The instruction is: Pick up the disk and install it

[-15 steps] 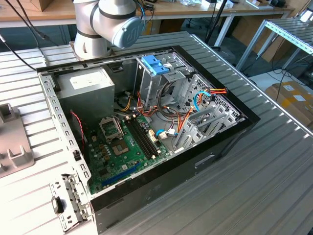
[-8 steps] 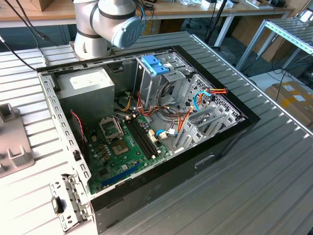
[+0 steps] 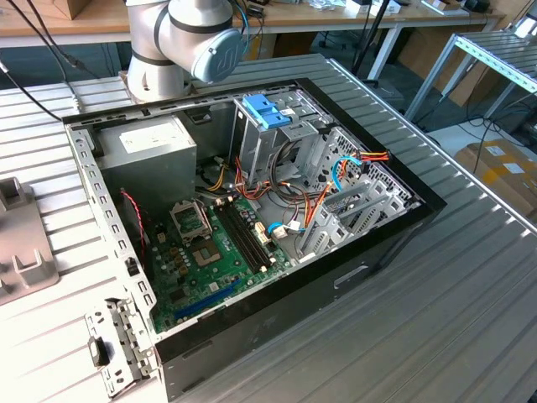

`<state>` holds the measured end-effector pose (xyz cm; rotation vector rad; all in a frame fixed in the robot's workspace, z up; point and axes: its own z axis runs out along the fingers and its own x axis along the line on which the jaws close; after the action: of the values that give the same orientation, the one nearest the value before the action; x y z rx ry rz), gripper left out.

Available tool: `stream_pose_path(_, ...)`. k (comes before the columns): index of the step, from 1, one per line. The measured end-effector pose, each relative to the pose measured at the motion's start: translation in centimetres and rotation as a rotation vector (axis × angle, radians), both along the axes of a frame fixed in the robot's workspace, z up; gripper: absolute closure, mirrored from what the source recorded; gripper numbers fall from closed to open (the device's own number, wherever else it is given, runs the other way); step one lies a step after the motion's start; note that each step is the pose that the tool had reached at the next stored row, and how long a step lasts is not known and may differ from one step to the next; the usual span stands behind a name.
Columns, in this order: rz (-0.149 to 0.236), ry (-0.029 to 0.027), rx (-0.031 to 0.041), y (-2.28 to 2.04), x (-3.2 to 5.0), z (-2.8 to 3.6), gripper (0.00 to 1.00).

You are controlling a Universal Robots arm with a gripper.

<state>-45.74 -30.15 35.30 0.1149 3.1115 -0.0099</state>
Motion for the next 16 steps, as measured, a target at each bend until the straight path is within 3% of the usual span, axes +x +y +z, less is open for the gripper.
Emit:
stream_pose_path(5,0.001,0.0000,0.0000,0.00,-0.01,0.00,0.89)
stream_pose_path(8,0.059,0.0000,-0.0001,0.00,-0.01,0.00,0.89)
stream_pose_path(10,0.180,0.0000,0.0000,0.00,0.00,0.00,0.89)
stream_pose_path(16,0.208,0.0000,0.0000,0.00,-0.01,0.00,0.89)
